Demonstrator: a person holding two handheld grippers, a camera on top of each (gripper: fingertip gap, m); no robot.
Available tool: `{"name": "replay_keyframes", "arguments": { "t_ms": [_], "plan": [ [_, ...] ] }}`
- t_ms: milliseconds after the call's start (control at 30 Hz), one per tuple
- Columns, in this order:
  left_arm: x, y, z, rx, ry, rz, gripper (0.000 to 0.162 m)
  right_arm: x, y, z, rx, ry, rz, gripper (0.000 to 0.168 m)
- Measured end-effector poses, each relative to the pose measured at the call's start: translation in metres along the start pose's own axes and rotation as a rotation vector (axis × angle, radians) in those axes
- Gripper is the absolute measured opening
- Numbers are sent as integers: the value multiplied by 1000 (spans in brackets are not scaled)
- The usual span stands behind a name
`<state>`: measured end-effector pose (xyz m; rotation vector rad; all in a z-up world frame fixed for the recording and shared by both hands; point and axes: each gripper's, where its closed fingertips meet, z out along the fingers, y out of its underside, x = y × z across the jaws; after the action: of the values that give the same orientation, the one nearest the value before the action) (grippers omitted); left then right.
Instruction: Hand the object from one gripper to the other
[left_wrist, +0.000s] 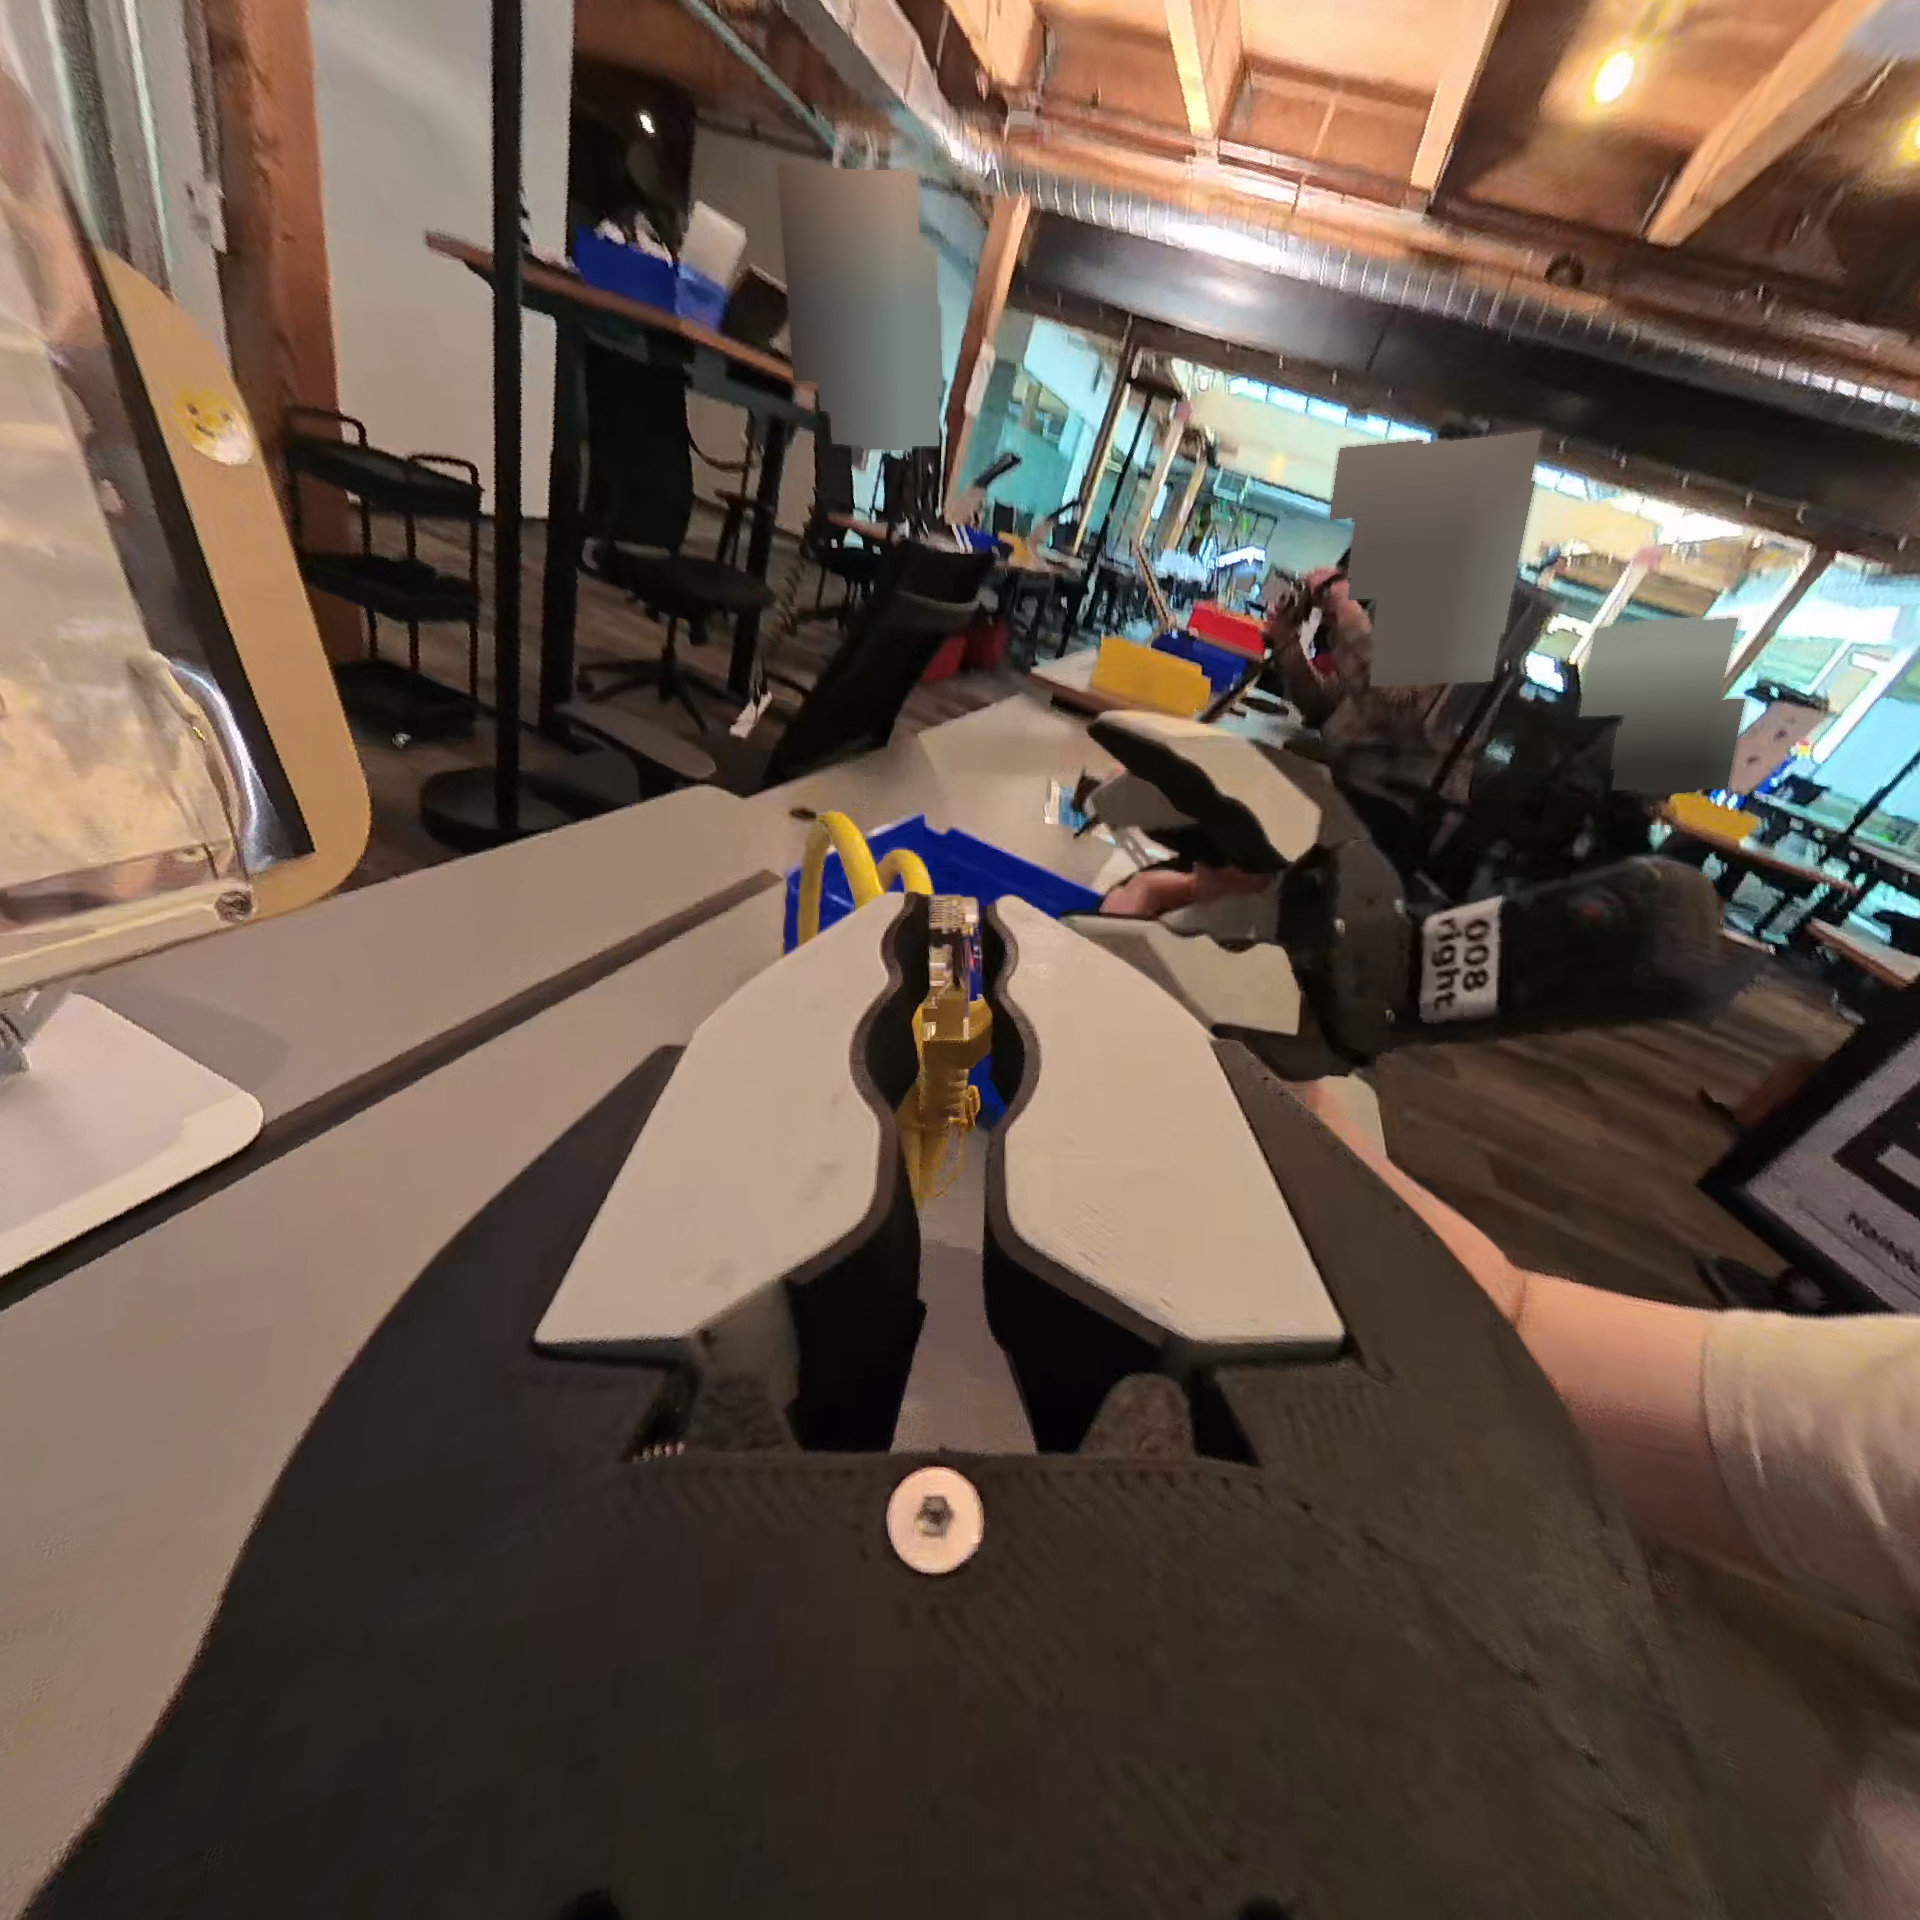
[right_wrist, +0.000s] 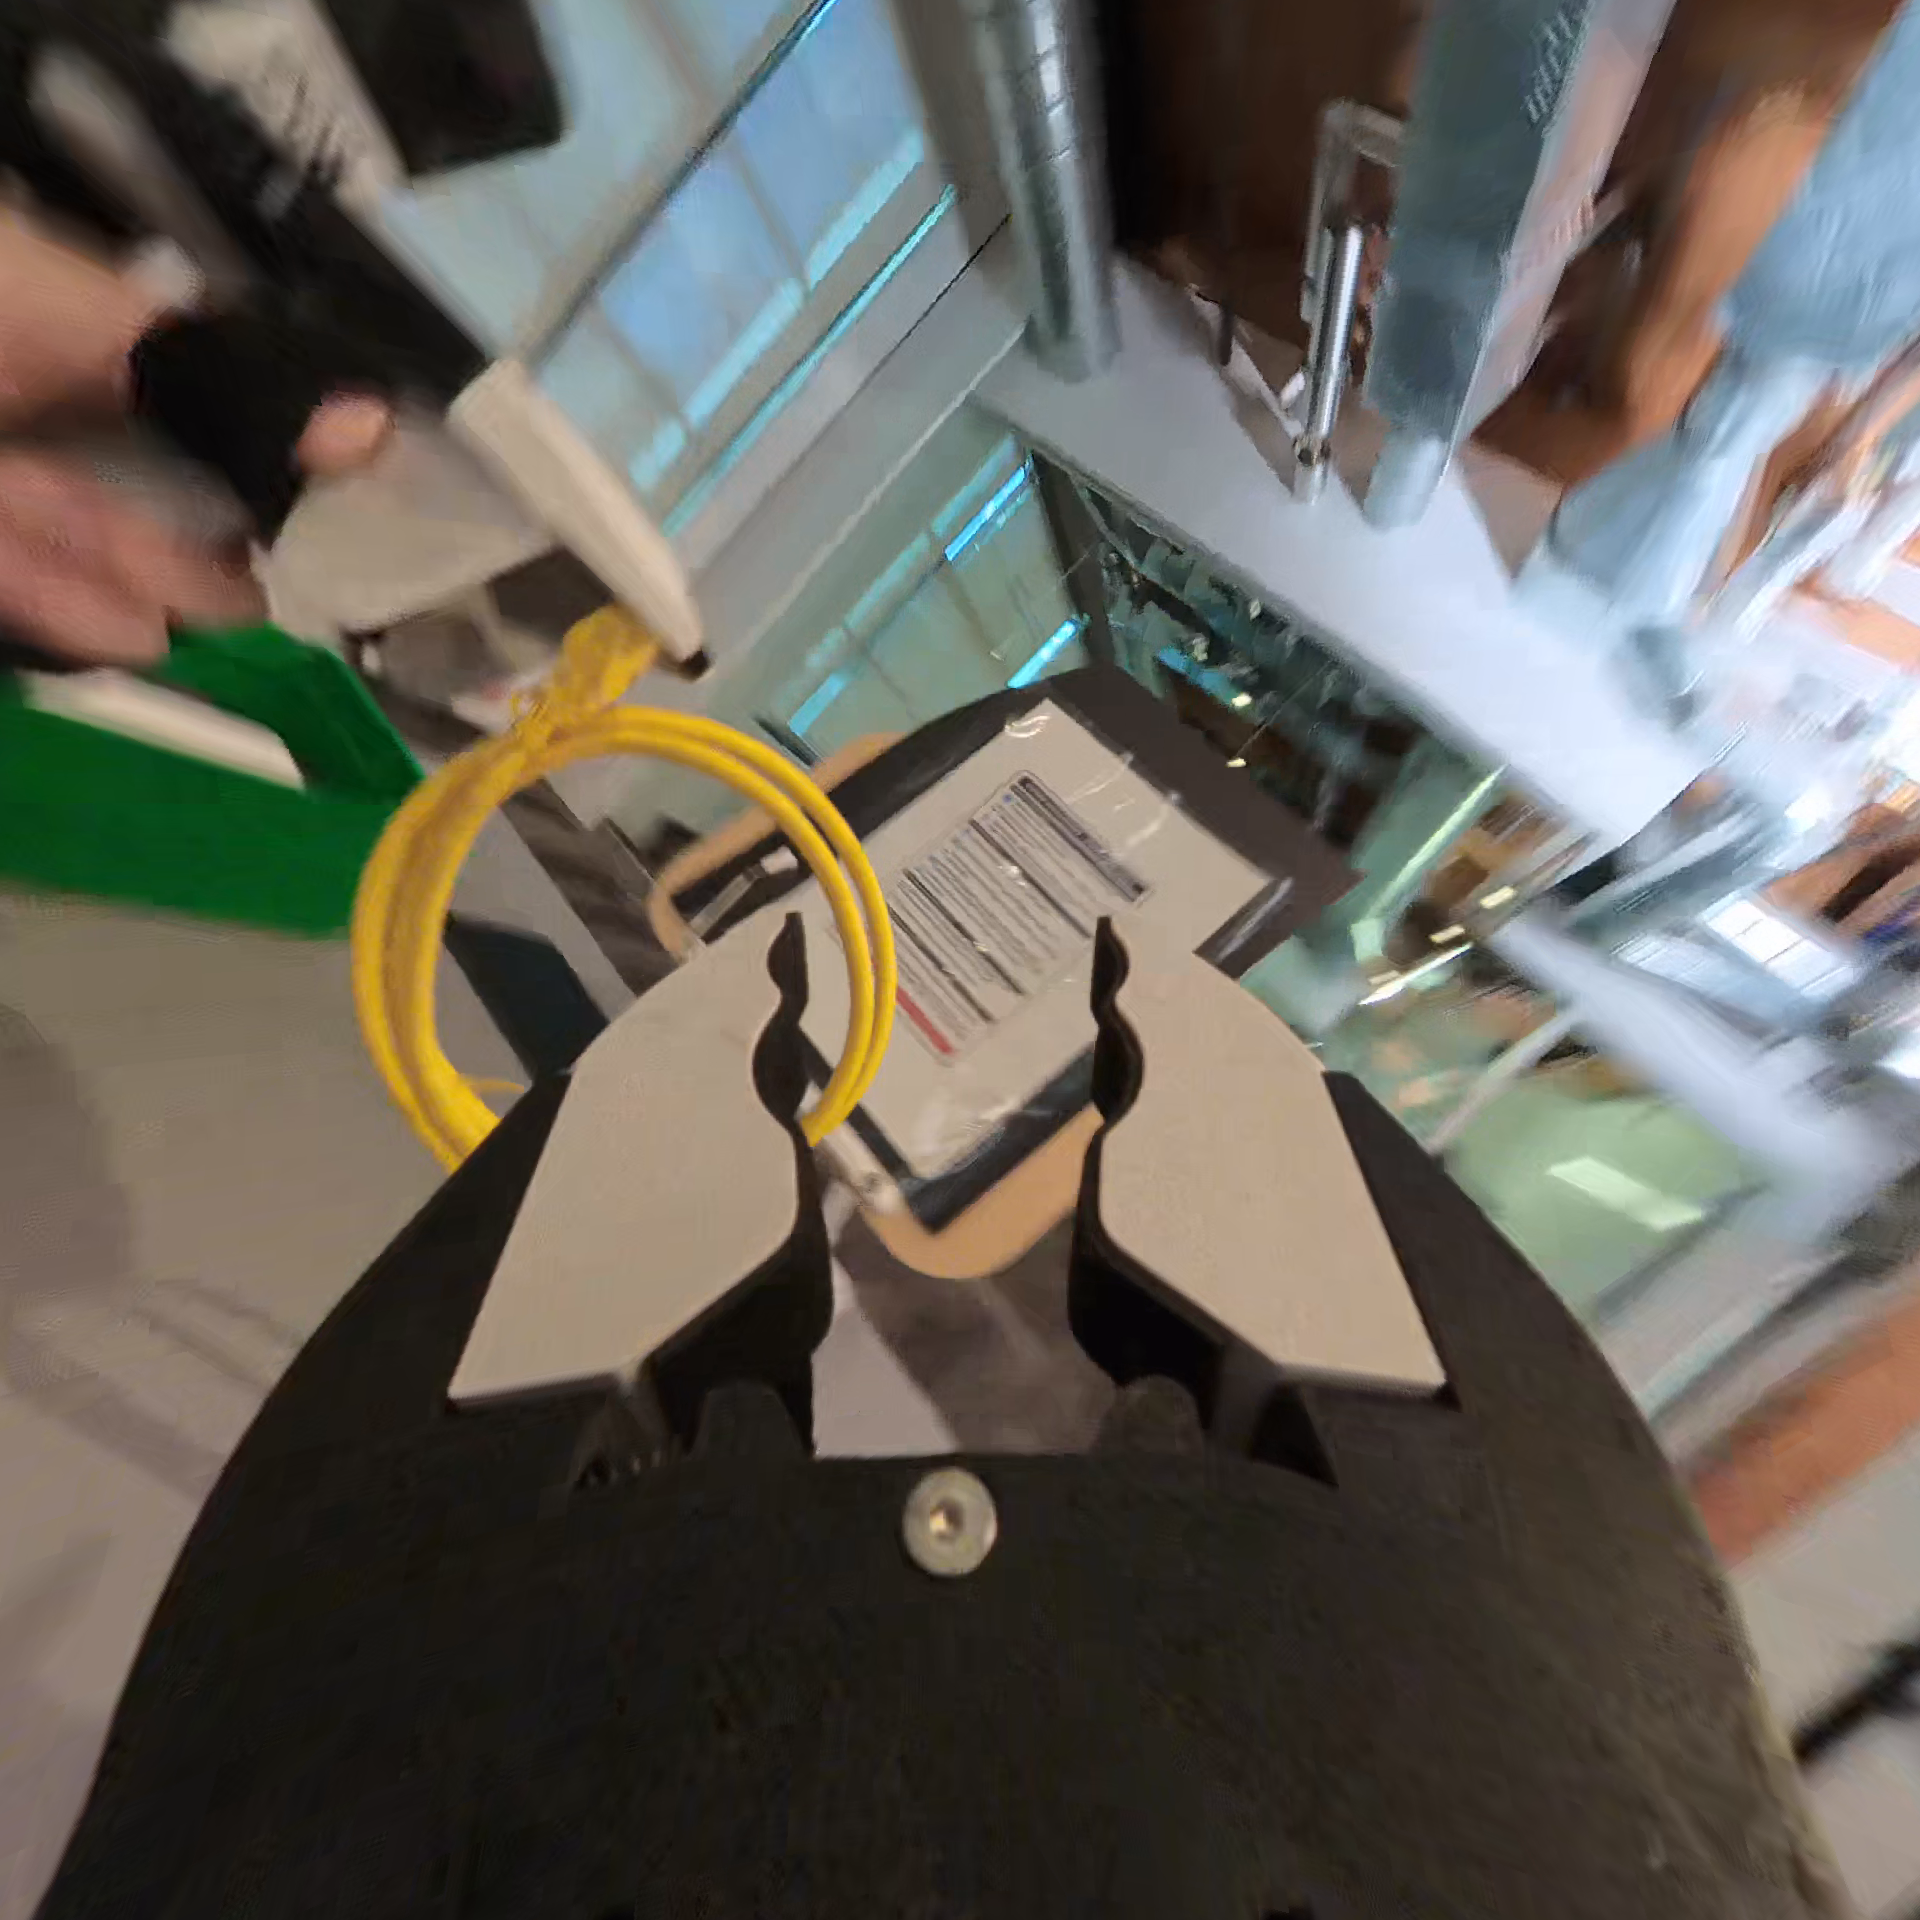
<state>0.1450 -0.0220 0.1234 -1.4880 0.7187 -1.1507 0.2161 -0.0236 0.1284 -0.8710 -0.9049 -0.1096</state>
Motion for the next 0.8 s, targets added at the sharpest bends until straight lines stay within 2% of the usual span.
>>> {"name": "replay_keyframes", "arguments": {
  "t_ms": [100, 300, 400, 467, 533, 600, 633, 700, 800],
  "plan": [
    [6, 13, 9, -66, 12, 4, 8, -29, -2, 7, -72, -35, -291, 54],
    [21, 47, 27, -240, 42, 69, 9, -50, 21, 19, -255, -60, -494, 55],
    [21, 59, 32, -309, 17, 135, 9, -56, 32, 18, -313, -108, -550, 45],
    [23, 61, 34, -310, 15, 181, 9, -62, 37, 15, -334, -154, -576, 10],
    [19, 53, 32, -265, -18, 209, 12, -62, 43, 15, -369, -182, -490, 6],
    [13, 37, 27, -182, -69, 222, 44, -57, 49, 16, -423, -178, -340, 6],
    [12, 31, 24, -163, -76, 216, 52, -50, 50, 16, -433, -151, -269, 6],
    [11, 23, 17, -133, -75, 193, 61, -31, 55, 16, -457, -67, -136, 6],
    [6, 18, 14, -115, -96, 181, 62, -6, 67, 13, -476, 39, 135, 6]
  ]
}}
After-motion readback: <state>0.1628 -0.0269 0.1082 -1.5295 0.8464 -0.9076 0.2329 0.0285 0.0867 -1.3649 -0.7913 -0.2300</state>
